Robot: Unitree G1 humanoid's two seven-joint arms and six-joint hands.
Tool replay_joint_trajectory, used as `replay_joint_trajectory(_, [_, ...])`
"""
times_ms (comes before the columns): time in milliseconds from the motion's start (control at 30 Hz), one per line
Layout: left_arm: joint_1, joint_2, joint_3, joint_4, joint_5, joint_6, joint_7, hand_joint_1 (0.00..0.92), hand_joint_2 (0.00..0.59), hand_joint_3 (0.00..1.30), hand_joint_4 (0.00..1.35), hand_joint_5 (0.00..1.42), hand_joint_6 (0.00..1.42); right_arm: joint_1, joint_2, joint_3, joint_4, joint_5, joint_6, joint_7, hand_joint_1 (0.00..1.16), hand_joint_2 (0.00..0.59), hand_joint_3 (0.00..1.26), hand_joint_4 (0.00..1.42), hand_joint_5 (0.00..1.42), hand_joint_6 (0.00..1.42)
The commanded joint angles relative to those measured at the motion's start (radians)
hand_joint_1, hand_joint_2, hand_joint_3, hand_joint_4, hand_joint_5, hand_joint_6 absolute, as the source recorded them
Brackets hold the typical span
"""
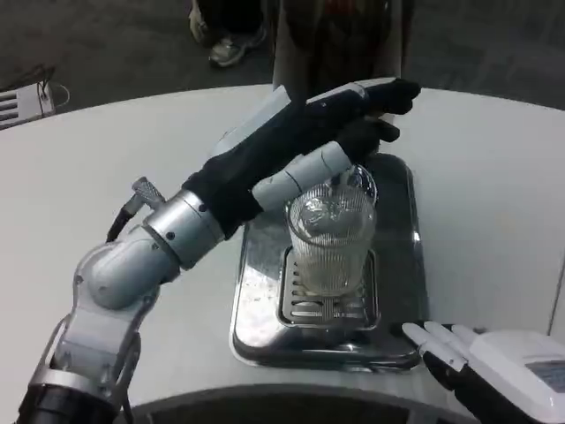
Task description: Grasp the cup under the faucet to collect the drink, then remove the cup.
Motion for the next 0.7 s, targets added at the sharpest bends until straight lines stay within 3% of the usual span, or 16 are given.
replay_joint_trajectory(33, [-0.003, 0.030, -0.047, 0.040, 0.064, -0.026, -0.043, 0.000, 0.079, 0.22, 0.17, 0.27, 0.31, -0.002, 0.002, -0.004, -0.001, 0.008, 0.009, -0.013, 0.58, 0.447, 0.03, 0.00, 0.00, 0.00])
replay_joint_trajectory(367, [-0.035, 0.069, -0.099, 0.097, 0.137, -0.092, -0.048, 0.000, 0.071, 0.23, 0.18, 0.26, 0.29, -0.012, 0.007, 0.008, 0.009, 0.009, 0.029, -0.015, 0.58, 0.447, 0.03, 0.00, 0.00, 0.00])
replay_joint_trajectory(700, [-0.039, 0.094, -0.137, 0.098, 0.183, -0.135, -0.046, 0.000, 0.070, 0.23, 0.15, 0.23, 0.27, -0.010, 0.036, 0.006, 0.017, 0.024, 0.082, -0.028, 0.58, 0.447, 0.03, 0.00, 0.00, 0.00])
